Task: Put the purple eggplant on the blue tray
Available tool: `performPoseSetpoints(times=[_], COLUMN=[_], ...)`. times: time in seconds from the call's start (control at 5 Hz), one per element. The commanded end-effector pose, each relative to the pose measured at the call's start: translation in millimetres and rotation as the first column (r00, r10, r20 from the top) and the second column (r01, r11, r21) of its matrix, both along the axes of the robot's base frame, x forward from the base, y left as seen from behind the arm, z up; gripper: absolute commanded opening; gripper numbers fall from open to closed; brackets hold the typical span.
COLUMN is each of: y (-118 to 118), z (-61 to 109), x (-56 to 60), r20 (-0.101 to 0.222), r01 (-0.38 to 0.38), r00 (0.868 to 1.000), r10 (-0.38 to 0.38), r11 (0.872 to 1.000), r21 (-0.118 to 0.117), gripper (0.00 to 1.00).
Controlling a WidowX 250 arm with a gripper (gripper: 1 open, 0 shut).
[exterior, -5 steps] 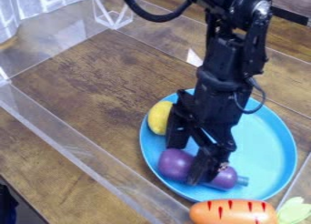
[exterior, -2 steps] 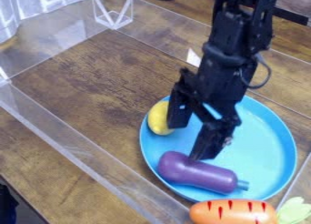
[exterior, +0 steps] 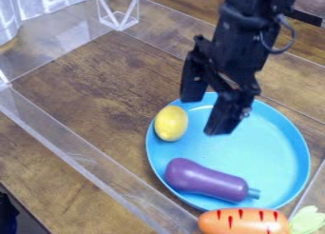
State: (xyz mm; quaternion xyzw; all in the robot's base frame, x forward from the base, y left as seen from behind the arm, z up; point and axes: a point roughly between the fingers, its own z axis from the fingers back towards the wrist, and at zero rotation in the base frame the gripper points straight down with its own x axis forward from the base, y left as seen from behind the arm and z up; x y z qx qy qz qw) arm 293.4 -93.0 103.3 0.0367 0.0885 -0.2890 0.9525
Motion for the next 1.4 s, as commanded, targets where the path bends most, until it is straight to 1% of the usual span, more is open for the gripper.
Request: performPoseSetpoints(times=[0.0,0.2,0.4,0.6,1.0,1.2], y=[1,5,8,17,24,20], z=[28.2,31.0,27.1,15.2,-21.6,-38.8], x=[8.3,4.5,1.6,-2.6,-11.0,-2.2], r20=[0.1,0.107,0.105,0.108,0.114,0.113], r01=[0.01,0.033,0.063,0.075,0.119,0.203], r00=[0.995,0.994,0.993,0.992,0.987,0.973], r10=[-0.007,-0.029,-0.059,-0.072,-0.115,-0.199], r11=[1.0,0.999,0.998,0.997,0.993,0.979], r21=[-0.025,-0.031,-0.032,-0.029,-0.026,-0.025], gripper=[1.0,1.0,1.0,1.0,1.0,1.0])
